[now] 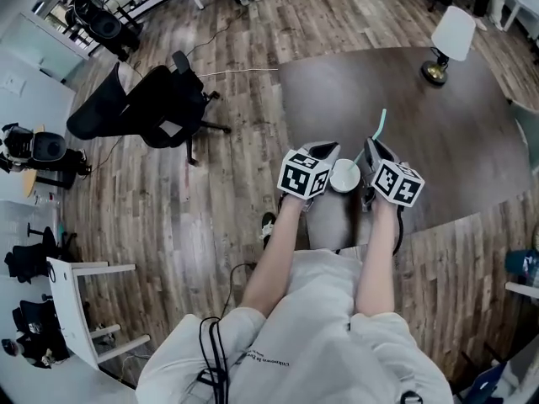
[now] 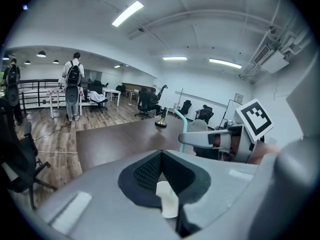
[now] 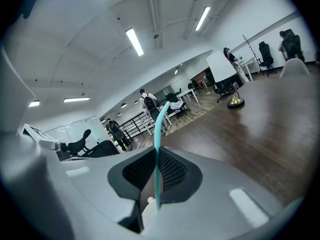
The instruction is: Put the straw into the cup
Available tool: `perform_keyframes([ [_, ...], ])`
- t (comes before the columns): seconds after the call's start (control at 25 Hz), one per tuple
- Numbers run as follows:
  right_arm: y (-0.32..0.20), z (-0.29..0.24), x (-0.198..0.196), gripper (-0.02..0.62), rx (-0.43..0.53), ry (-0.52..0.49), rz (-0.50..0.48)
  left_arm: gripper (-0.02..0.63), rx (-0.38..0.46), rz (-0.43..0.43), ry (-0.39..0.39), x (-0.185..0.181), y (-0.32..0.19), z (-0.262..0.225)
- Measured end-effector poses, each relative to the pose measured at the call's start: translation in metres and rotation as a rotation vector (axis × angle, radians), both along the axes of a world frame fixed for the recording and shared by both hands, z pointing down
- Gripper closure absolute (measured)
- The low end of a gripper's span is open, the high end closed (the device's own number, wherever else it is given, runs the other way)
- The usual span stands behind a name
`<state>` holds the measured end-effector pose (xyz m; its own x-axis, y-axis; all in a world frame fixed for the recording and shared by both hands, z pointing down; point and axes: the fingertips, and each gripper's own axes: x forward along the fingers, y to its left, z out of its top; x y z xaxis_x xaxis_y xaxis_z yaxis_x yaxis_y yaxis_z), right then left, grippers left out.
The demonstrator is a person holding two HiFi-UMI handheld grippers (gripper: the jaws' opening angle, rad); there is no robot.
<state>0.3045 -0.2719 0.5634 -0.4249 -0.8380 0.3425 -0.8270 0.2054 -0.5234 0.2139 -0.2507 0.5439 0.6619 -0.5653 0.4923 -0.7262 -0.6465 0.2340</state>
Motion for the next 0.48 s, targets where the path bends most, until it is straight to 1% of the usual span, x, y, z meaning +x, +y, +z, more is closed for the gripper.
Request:
perform_keyframes([
  [0.2,0.005,0.022,-0.018,0.548,-0.048,0.006,-0.045,0.606,-0.003,-0.013,-0.006,-0.012,0.004,0.003],
  [0.28,0.007,0.03,-0.028,0.548,-0.067,0.037,-0.068,0.606,-0.008,-0.013,-0.012,-0.015,0.006,0.006],
  [0.36,0.01,0.041,-0.033,0.548,-0.086,0.07,-0.072,0.606,-0.014,-0.009,-0.015,-0.018,0.007,0.01],
  [0.48,0.013,0.052,-0.038,0.548,-0.106,0.066,-0.064,0.606,-0.016,-0.009,-0.014,-0.02,0.009,0.01],
])
